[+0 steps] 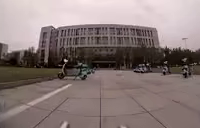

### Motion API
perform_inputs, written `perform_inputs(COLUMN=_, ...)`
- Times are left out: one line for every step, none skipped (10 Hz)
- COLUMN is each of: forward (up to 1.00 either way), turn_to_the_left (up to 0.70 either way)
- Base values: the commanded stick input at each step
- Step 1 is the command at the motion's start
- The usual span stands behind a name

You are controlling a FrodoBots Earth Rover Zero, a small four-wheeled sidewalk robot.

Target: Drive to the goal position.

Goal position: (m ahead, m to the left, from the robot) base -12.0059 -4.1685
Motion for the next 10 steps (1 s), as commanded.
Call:
perform_inputs(forward=0.7, turn_to_the_left=0.0)
perform_inputs(forward=0.7, turn_to_the_left=-0.03)
perform_inputs(forward=0.7, turn_to_the_left=-0.12)
perform_inputs(forward=0.7, turn_to_the_left=-0.11)
perform_inputs(forward=0.7, turn_to_the_left=-0.12)
perform_inputs(forward=0.7, turn_to_the_left=-0.11)
perform_inputs(forward=0.7, turn_to_the_left=-0.04)
perform_inputs(forward=0.7, turn_to_the_left=0.0)
perform_inputs(forward=0.7, turn_to_the_left=0.0)
perform_inputs(forward=0.7, turn_to_the_left=0.0)
